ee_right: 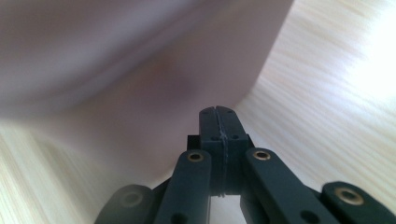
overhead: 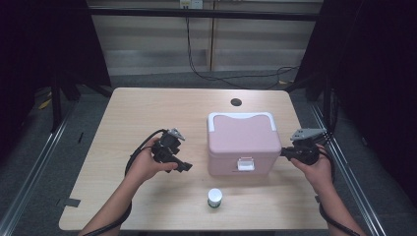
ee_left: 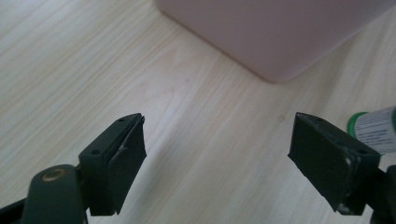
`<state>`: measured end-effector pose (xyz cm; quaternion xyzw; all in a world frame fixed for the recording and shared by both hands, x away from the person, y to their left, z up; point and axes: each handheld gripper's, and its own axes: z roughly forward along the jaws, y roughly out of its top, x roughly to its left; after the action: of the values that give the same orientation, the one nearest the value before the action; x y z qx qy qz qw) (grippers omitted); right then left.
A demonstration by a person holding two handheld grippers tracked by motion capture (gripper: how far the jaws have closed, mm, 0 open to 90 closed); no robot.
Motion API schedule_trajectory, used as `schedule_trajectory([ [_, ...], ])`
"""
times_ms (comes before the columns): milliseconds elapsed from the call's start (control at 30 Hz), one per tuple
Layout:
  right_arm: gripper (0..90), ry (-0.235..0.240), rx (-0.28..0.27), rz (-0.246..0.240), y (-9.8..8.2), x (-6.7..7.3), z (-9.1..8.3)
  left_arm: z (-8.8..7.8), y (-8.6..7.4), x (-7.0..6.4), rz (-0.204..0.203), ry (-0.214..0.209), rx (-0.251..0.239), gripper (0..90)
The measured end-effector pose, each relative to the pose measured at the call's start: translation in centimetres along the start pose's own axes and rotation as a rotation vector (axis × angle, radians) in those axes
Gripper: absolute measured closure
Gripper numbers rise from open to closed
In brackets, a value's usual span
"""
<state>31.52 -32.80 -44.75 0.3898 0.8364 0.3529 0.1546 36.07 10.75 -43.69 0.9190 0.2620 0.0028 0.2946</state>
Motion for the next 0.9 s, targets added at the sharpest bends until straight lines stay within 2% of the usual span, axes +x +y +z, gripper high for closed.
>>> schedule_trajectory([
  [67, 90.0, 0.003, -0.014, -0.001, 0.6, 0.2, 0.3, -0.2, 0.4, -0.3, 0.005, -0.009, -0.018, 18.0],
  [200, 90.0, 0.017, -0.059, 0.036, 0.8, 0.2, 0.3, -0.5, 0.9, -0.7, 0.004, -0.02, -0.054, 18.0],
  [300, 90.0, 0.014, -0.073, 0.053, 1.1, 0.3, 0.5, -0.6, 1.1, -1.1, 0.021, -0.016, -0.071, 17.8],
  [567, 90.0, 0.005, -0.088, 0.045, 2.1, 1.2, 1.6, -0.4, 0.9, -1.6, 0.039, -0.023, -0.109, 17.7],
  [633, 90.0, 0.01, -0.091, 0.05, 2.1, 1.3, 1.7, -0.4, 0.8, -1.6, 0.039, -0.018, -0.102, 17.7],
  [667, 90.0, 0.028, -0.099, 0.058, 2.3, 1.5, 2.0, -0.3, 0.6, -1.5, 0.042, -0.021, -0.111, 17.7],
  [800, 90.0, 0.051, -0.096, 0.049, 2.9, 2.1, 2.6, -0.4, 0.2, -1.3, 0.031, -0.009, -0.143, 17.7],
  [900, 90.0, 0.068, -0.089, 0.04, 3.3, 2.7, 3.0, -0.6, -0.2, -1.1, 0.027, -0.014, -0.148, 18.4],
])
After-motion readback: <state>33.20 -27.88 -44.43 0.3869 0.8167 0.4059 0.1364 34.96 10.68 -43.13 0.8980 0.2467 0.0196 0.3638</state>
